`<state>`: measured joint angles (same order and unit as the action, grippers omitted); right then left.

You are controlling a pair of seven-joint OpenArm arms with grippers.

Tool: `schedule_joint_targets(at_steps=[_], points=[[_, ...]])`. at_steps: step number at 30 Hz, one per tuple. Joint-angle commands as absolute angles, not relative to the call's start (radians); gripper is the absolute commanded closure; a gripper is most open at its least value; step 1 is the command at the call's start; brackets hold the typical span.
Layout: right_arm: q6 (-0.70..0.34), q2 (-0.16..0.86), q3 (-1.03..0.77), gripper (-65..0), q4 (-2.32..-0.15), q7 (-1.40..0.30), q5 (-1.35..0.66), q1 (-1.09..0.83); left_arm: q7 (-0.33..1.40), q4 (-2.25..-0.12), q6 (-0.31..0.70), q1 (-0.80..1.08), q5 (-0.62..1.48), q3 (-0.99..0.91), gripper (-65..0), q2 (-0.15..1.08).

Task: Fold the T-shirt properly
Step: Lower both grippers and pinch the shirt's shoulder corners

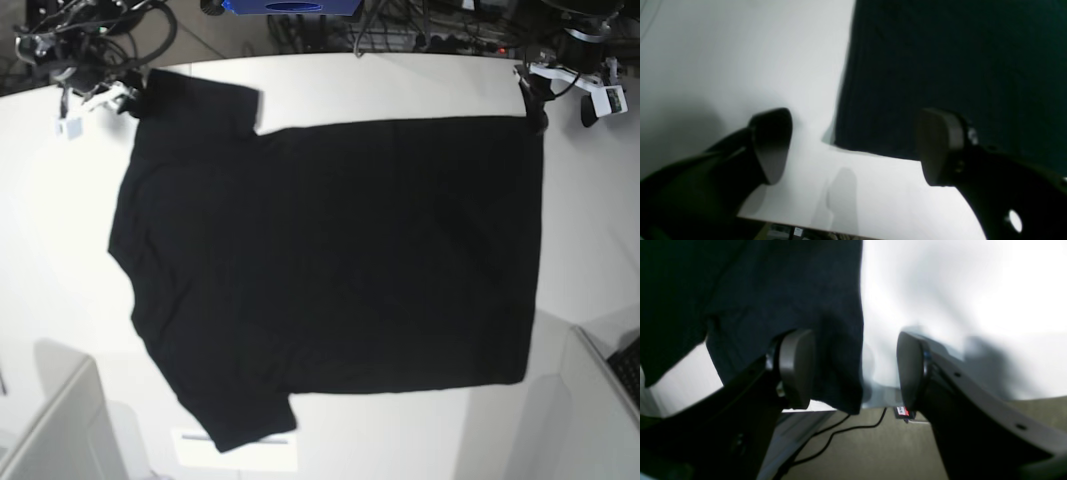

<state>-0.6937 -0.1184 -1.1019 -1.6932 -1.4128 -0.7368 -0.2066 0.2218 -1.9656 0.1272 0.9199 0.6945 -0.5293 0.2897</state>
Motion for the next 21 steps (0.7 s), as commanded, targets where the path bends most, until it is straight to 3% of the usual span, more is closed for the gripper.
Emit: schedule_joint_targets(at_steps=[1,11,21], points=[[-0.698,-0.104,-1.104,-36.6,-1.707,-1.396,-0.760,-0.203,0.196,-1.979,0.128,0.931,0.704,-0.538,-56.1,0.298],[-0.698,-0.116,-0.963,-36.5,-1.702,-1.396,-0.773,-0.285,0.196,-1.929,0.128,0.888,0.705,-0.541,-56.1,0.278],[-0.698,-0.105,-0.964,-36.3,-1.606,-1.369,-0.785,-0.283,0.196,-1.871,0.130,0.849,0.705,-0.539,-56.1,0.248]])
